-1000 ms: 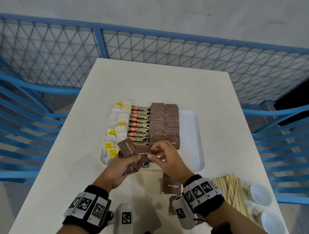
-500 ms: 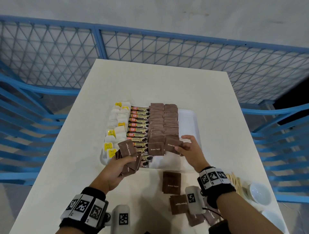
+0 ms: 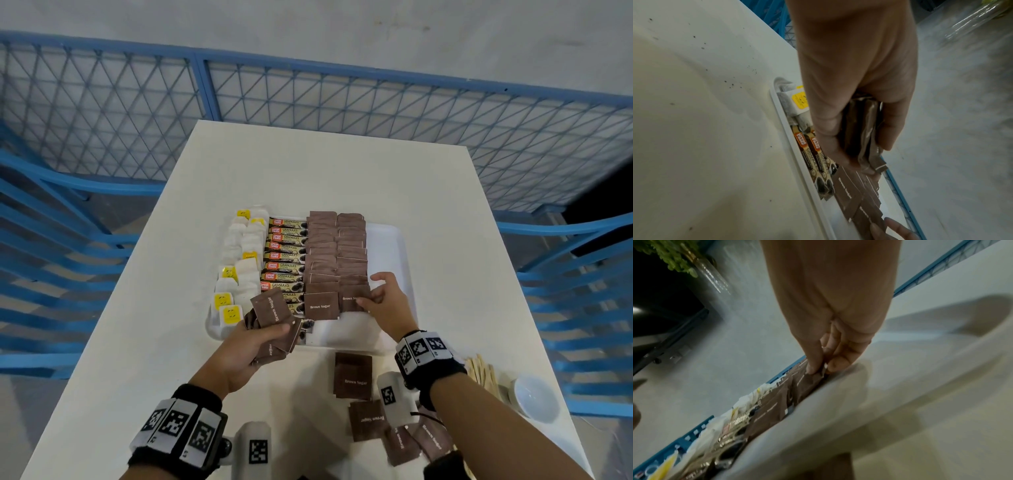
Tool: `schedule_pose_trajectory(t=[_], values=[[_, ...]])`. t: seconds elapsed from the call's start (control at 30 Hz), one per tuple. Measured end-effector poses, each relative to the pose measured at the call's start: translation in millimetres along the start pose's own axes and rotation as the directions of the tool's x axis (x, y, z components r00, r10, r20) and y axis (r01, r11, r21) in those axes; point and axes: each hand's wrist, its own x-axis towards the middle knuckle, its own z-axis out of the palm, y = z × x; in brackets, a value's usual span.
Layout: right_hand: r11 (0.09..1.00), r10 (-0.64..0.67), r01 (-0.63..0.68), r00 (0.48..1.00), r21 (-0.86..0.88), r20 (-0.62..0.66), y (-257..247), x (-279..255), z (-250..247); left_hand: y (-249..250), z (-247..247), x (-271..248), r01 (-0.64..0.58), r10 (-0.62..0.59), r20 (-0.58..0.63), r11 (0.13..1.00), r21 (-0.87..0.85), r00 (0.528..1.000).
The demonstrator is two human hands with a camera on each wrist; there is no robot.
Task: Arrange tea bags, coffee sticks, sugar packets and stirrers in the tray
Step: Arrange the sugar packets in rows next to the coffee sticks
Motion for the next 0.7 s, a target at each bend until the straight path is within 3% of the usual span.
schedule_pose_trajectory(t=[0.2,0.3,0.37,0.5,0.6,0.7], values=[[0.989,-0.023,0.016,0.998,-0.145,-0.050,-3.4,-1.7,2.7,2.9,2.4,2.3,0.000,0.000,-0.006,1.000,-0.023,1.000],[0.948,-0.177,0.136,0.976,-0.288,-0.125,-6.8,-7.8,7.2,3.5,4.9,2.6,-0.004,0.004,-0.004,1.000,-0.025,1.000],[0.936,-0.265,0.228,0.958,-0.266,-0.111,-18.1,-17.2,14.2,3.5,6.6,2.6,-0.001,0.001,0.003,1.000,-0.016,1.000],[0.919,-0.355,0.369,0.928,-0.140,0.115,-51.8,-41.0,30.2,3.2,10.4,2.6,0.011,-0.012,0.017,1.000,0.028,1.000],[0.940,-0.323,0.341,0.894,-0.001,0.310,-67.7,-52.7,41.0,4.7,14.0,1.6,0.012,-0.014,0.026,0.996,0.091,1.000],[0.931,-0.359,0.357,0.860,0.075,0.362,-73.8,-54.6,44.5,6.1,14.6,-0.3,0.013,-0.019,0.033,0.984,0.177,0.999]])
